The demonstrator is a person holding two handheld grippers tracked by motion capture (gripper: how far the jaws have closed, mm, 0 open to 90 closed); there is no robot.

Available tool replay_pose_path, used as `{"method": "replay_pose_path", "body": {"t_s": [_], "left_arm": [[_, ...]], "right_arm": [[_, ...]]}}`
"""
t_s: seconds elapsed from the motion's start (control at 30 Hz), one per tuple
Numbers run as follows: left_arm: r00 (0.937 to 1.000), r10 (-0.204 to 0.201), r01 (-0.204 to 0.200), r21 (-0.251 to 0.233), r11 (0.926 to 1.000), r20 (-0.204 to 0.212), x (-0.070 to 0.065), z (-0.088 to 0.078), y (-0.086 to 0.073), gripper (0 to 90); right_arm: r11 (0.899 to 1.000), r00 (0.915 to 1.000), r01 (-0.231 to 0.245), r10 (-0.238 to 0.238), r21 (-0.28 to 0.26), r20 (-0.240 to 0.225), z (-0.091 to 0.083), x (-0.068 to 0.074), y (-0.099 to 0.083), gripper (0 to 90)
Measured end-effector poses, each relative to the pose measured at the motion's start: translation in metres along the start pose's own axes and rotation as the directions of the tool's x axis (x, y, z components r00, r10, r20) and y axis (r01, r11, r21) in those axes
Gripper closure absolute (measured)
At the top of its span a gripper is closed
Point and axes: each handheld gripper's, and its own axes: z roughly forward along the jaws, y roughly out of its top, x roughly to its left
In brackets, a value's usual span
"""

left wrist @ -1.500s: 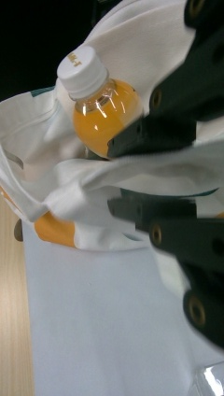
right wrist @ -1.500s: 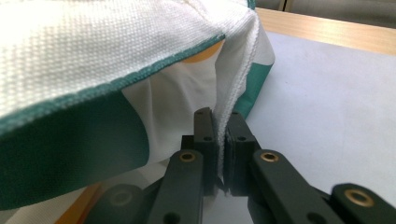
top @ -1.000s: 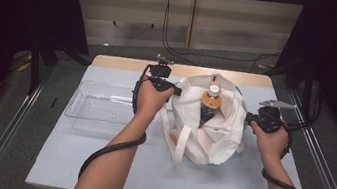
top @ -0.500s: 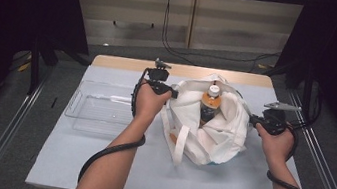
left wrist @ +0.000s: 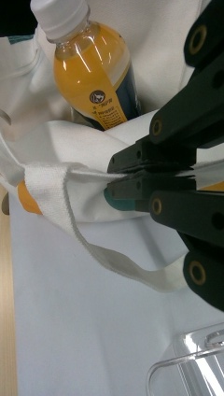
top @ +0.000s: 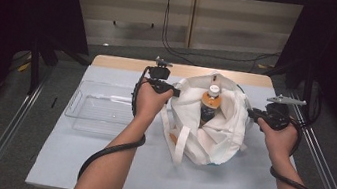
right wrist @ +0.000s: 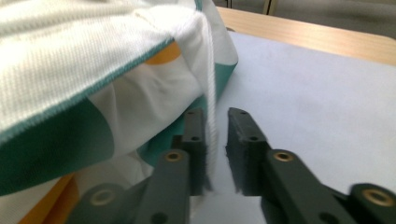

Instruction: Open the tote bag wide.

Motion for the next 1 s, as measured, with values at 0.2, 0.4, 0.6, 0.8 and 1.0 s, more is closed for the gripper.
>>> {"method": "replay_pose_path", "body": {"t_s": [0.2, 0.4, 0.6, 0.8, 1.0], "left_arm": [[1.0, 0.008, -0.008, 0.0, 1.0, -0.005, -0.002, 0.0, 0.001, 86.8], [0.9999, 0.009, -0.009, -0.002, 1.0, -0.006, -0.003, 0.0, 0.001, 86.8], [0.9999, 0.011, -0.011, 0.0, 0.9999, -0.005, -0.002, 0.0, 0.001, 87.0], [0.9999, 0.01, -0.01, -0.003, 0.9999, -0.008, -0.001, 0.002, 0.0, 87.0], [0.9998, 0.012, -0.012, 0.001, 0.9999, -0.013, -0.002, 0.002, -0.001, 87.0]], "right_arm": [[1.0, 1.0, 0.006, -0.006, -0.006, 0.0, -0.005, 0.001, 0.012, 69.2], [1.0, 1.0, 0.005, -0.005, 0.009, 0.004, -0.008, 0.0, 0.024, 58.8], [1.0, 0.9999, -0.007, 0.006, 0.014, 0.015, -0.01, -0.001, 0.032, 52.1], [1.0, 0.9998, -0.014, 0.014, 0.005, 0.018, -0.014, -0.003, 0.038, 49.6], [0.999, 0.9993, -0.033, 0.033, -0.001, 0.017, -0.014, -0.002, 0.041, 46.6]]}}
